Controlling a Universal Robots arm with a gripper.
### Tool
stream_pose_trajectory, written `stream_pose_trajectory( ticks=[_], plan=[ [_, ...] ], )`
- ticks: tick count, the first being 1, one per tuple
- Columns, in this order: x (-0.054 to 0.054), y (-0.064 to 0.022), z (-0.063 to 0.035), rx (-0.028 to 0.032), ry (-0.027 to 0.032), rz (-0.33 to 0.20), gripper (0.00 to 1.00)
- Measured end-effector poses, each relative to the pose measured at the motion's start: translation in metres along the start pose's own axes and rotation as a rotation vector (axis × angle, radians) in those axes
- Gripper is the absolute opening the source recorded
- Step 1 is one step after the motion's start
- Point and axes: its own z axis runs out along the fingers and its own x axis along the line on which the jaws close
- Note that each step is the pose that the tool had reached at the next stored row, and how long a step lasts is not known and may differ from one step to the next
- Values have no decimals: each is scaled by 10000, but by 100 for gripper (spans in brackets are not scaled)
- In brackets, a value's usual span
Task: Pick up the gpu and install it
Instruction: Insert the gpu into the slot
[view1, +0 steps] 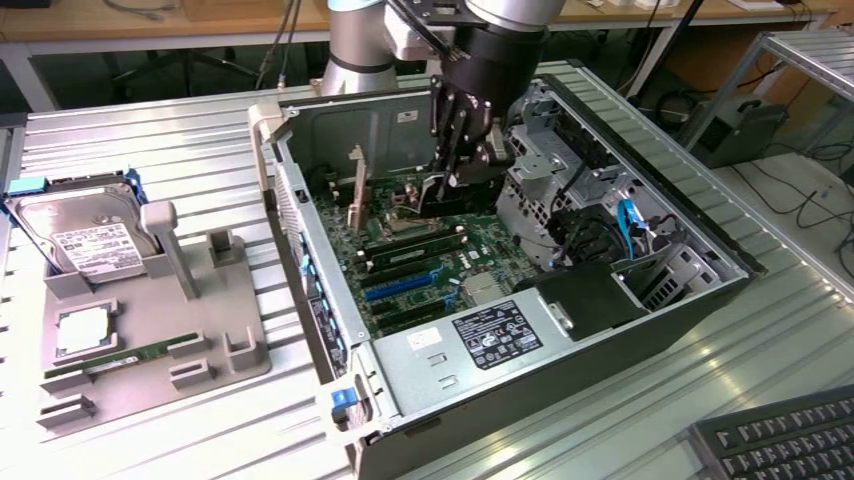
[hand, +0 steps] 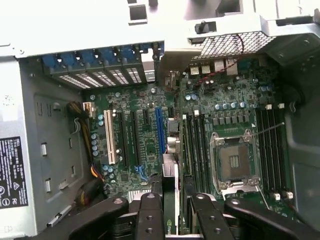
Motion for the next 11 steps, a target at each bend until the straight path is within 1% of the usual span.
stream_pose_trajectory(
  ticks=[3,5,7,9,10,11],
  plan=[
    [0,-1,16,-1,-2,-383,26],
    [0,-2,29,-2,-14,-662,26],
    [1,-1,41,-5,-45,-861,26],
    [14,10,64,-8,-100,-958,26],
    [27,20,78,-8,-117,-964,26],
    [41,31,91,-8,-122,-965,26]
  ],
)
